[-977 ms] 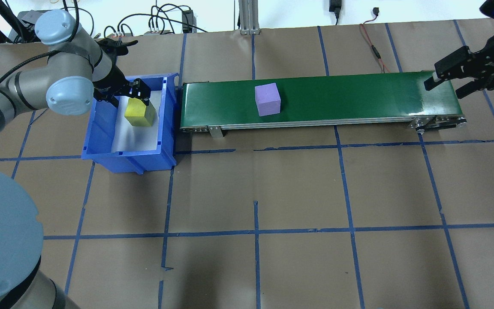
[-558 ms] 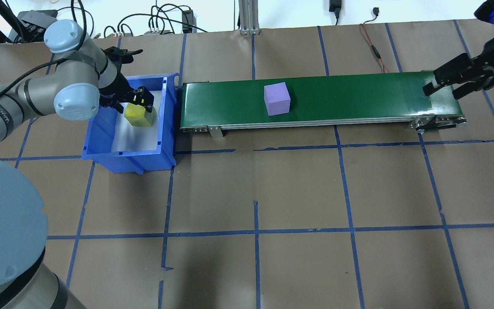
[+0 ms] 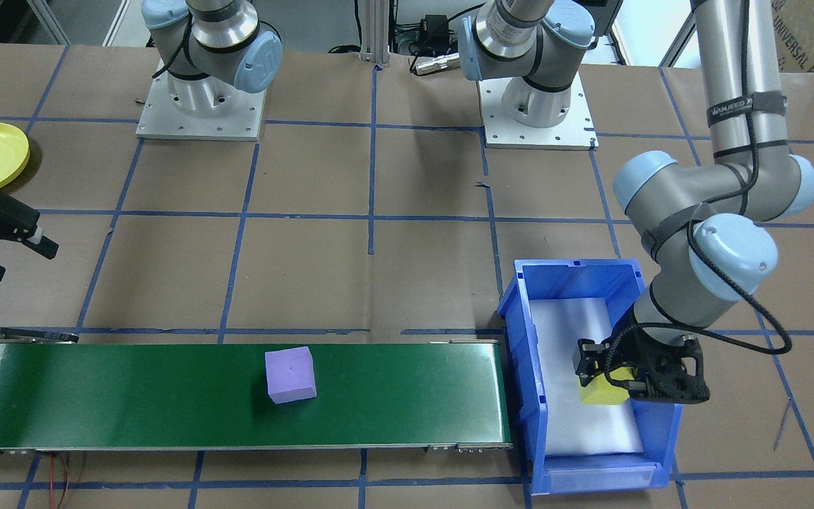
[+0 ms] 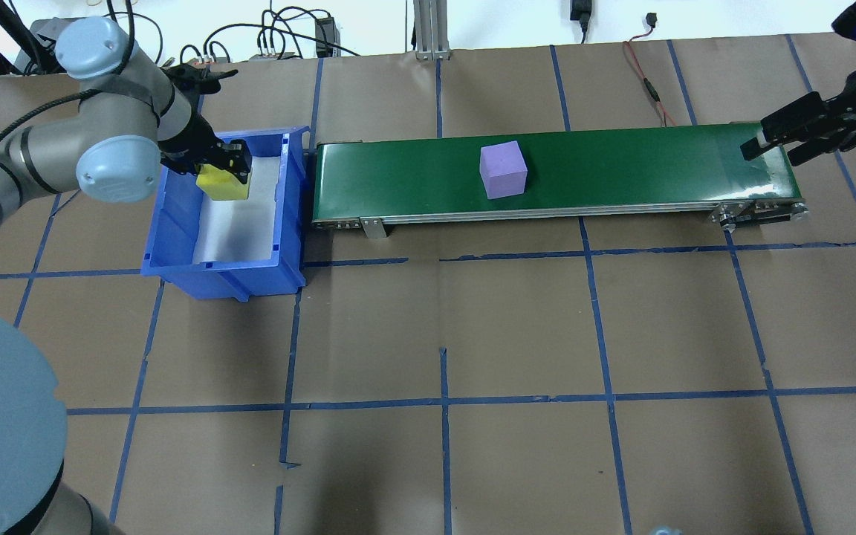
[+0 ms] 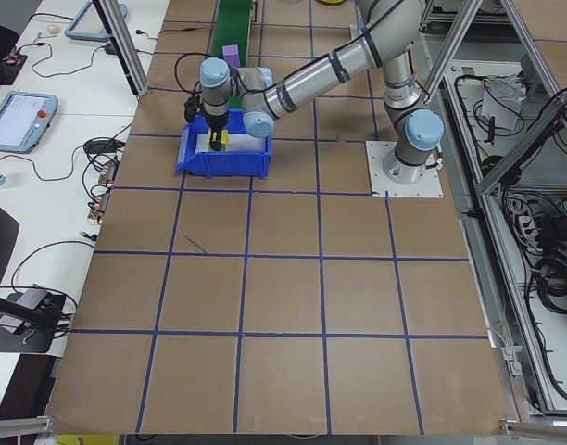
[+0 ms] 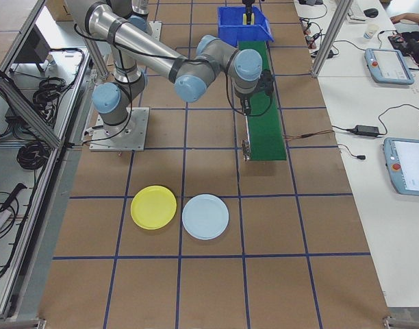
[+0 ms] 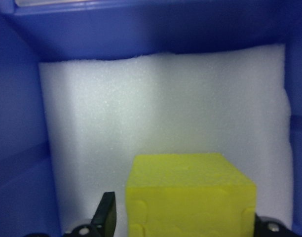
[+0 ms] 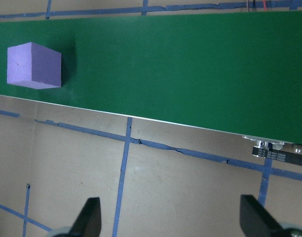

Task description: Move block left to right into plate

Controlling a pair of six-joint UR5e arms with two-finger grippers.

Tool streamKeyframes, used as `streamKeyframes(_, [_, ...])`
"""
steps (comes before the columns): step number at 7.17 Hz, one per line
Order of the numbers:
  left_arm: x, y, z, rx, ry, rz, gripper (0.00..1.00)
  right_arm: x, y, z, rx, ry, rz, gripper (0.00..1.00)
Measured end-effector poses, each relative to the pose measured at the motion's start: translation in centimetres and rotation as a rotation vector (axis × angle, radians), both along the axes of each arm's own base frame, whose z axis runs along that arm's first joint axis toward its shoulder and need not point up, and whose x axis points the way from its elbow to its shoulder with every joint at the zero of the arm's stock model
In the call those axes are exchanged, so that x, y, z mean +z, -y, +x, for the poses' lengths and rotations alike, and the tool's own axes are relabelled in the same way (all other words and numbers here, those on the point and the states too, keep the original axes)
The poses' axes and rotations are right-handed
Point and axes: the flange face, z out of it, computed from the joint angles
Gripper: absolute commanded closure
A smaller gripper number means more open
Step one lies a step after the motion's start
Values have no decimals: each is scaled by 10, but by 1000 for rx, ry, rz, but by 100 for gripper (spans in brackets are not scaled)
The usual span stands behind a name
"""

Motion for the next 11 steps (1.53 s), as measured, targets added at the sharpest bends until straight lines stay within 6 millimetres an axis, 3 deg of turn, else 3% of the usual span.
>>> streamKeyframes(2, [103,-23,-18,-14,7,-62,72,-16,4,-21,27,59,-60,0])
streamKeyframes(3, [139,-26,-46,-45,6,-107,72,-21,7,-24,39,76,-83,0])
streamKeyframes(4, [157,-24,-79,-61,-5,-143,72,-26,12,-26,42,89,-104,0])
streamKeyframes(5, [153,-17,-105,-63,-17,-167,72,-34,17,-26,51,125,-133,0])
streamKeyframes(6, [126,-1,-128,-79,-25,-184,71,-41,23,-26,81,163,-179,0])
streamKeyframes(8, [54,26,-168,-92,-42,-201,57,-50,25,-32,108,186,-214,0])
streamKeyframes(9, [32,28,-180,-69,-53,-187,11,-56,19,-41,83,208,-197,0])
streamKeyframes(10, [13,24,-185,-53,-56,-163,0,-61,12,-50,50,242,-173,0])
streamKeyframes(11, [-1,18,-187,-43,-52,-139,0,-63,8,-55,23,270,-159,0])
